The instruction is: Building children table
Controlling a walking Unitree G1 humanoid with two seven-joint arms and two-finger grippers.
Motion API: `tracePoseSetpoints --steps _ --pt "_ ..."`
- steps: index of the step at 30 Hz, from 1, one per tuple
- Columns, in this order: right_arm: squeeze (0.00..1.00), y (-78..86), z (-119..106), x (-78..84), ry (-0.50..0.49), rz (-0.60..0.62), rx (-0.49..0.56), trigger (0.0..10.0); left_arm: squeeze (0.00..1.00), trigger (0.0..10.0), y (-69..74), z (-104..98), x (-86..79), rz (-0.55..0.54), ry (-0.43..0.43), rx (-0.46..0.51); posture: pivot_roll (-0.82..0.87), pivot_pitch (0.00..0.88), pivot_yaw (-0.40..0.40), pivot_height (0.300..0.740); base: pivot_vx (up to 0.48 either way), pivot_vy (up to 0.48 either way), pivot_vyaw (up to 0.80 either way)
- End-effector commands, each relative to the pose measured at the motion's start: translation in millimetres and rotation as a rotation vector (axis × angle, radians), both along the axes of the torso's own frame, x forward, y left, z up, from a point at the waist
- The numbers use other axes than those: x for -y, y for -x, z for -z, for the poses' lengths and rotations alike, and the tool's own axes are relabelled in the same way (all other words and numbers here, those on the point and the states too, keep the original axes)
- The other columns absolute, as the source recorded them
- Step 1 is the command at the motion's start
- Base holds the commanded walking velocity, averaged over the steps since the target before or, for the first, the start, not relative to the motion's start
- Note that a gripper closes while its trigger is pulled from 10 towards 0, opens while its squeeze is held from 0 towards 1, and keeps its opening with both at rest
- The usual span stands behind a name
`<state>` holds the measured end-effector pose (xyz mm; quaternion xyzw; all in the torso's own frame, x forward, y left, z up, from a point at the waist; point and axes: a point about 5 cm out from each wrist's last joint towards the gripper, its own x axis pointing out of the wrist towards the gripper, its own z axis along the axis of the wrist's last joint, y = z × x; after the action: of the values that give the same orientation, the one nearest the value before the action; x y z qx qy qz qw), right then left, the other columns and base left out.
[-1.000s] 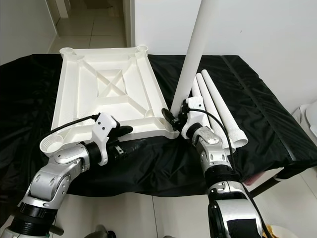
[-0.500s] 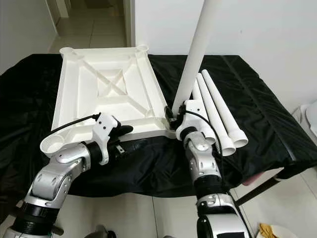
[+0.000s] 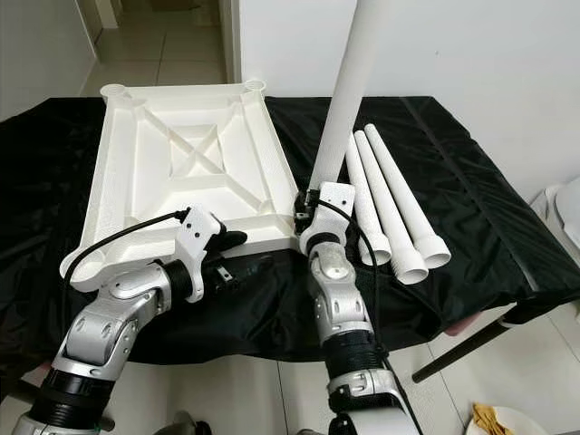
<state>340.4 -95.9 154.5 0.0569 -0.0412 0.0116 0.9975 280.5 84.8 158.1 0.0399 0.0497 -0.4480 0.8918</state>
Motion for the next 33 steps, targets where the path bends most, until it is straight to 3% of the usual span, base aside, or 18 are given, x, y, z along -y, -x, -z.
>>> tracePoseSetpoints --steps 1,6,7,8,9,14,15,25,28,29,33 --pt "0.00 0.9 -6.7 -3.3 -0.039 0.009 0.022 0.0 0.00 10.0 -5.2 2.0 -1.2 -0.104 -0.012 0.008 -0.06 0.000 -0.002 0.740 0.000 0.000 0.00" --pt "0.00 5.8 -5.7 -12.7 -0.050 -0.029 0.005 0.2 0.00 10.0 -5.9 2.1 -3.0 -0.106 -0.015 0.004 -0.06 0.000 0.000 0.740 0.000 0.000 0.00" --pt "0.00 6.4 -5.7 -12.9 -0.047 -0.030 0.006 4.0 0.00 10.0 -5.6 2.2 -3.3 -0.105 -0.015 0.004 -0.06 0.000 0.001 0.740 0.000 0.000 0.00" --pt "0.00 6.4 -5.7 -12.9 -0.047 -0.030 0.006 4.0 0.00 10.0 -5.6 2.2 -3.3 -0.105 -0.015 0.004 -0.06 0.000 0.001 0.740 0.000 0.000 0.00" --pt "0.00 6.1 -6.0 -11.4 -0.044 -0.028 0.006 10.0 0.00 10.0 -5.4 2.2 -3.4 -0.104 -0.017 0.005 -0.06 0.000 0.001 0.740 0.000 0.000 0.00" --pt "0.00 4.9 -6.4 -4.1 -0.038 -0.008 0.004 10.0 0.00 10.0 -4.8 2.1 -3.2 -0.098 -0.018 0.007 -0.06 0.000 0.004 0.740 0.000 0.000 0.00" --pt "1.00 4.6 -6.9 -1.9 -0.033 -0.011 0.007 10.0 0.00 10.0 -4.6 2.2 -3.0 -0.094 -0.018 0.005 -0.06 0.000 0.003 0.740 0.000 0.000 0.00" --pt "1.00 -0.2 -15.4 8.8 0.014 -0.253 0.037 10.0 0.00 10.0 -2.7 2.8 -1.9 -0.083 -0.014 -0.002 -0.06 0.012 0.001 0.740 0.000 0.000 0.00" --pt "1.00 -1.9 -15.7 11.7 0.028 -0.273 0.030 10.0 0.00 10.0 -2.3 2.8 -1.8 -0.083 -0.014 -0.002 -0.06 0.014 0.002 0.740 0.000 0.000 0.00" --pt "0.00 -3.2 -16.3 14.6 0.046 -0.305 0.028 10.0 0.00 10.0 -1.9 2.7 -1.9 -0.084 -0.014 -0.002 -0.05 0.014 0.001 0.740 0.000 0.000 0.00" --pt "0.00 -6.3 -18.3 28.1 0.093 -0.415 0.030 10.0 0.00 10.0 -1.7 1.8 -3.1 -0.088 -0.011 -0.003 -0.05 0.023 0.005 0.740 0.000 0.000 0.00"
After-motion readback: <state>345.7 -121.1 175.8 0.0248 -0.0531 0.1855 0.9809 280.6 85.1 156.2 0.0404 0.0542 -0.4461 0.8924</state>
